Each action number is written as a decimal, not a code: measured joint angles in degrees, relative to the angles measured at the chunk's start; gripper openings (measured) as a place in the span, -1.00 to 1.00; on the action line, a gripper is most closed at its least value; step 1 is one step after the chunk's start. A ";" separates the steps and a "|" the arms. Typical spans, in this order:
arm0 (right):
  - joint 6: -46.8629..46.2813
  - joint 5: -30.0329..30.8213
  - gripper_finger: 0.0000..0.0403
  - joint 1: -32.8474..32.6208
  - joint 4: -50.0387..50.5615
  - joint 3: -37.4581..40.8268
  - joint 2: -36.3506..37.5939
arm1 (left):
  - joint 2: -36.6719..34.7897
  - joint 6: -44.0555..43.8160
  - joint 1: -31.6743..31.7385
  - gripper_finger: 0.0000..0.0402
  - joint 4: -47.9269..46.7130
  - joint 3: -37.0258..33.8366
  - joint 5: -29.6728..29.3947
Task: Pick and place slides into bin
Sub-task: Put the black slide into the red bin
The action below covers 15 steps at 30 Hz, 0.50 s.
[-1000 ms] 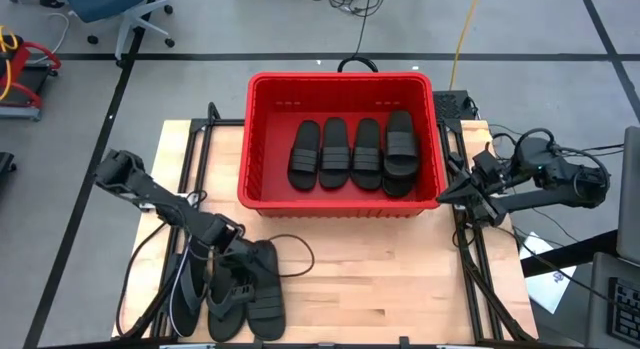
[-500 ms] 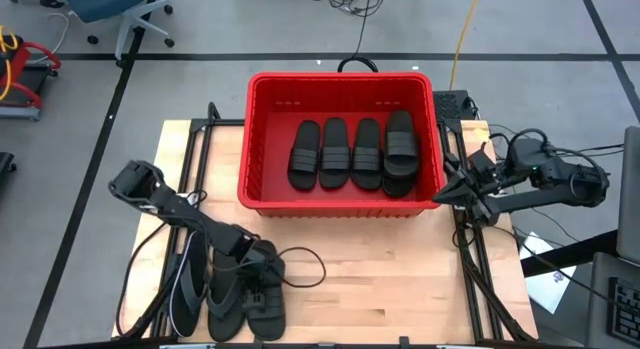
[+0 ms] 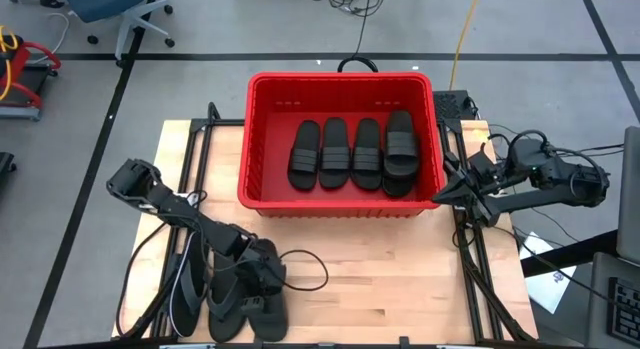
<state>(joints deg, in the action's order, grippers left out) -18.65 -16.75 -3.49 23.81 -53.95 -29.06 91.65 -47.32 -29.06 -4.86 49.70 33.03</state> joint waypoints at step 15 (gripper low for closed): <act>2.61 -4.64 -1.00 0.00 0.24 -0.02 0.25 | -11.93 0.42 -3.21 -0.99 -27.23 26.67 -11.95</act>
<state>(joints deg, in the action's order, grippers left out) -16.04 -21.39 -3.49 24.05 -53.97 -28.80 79.72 -46.90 -32.27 -32.09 76.37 21.08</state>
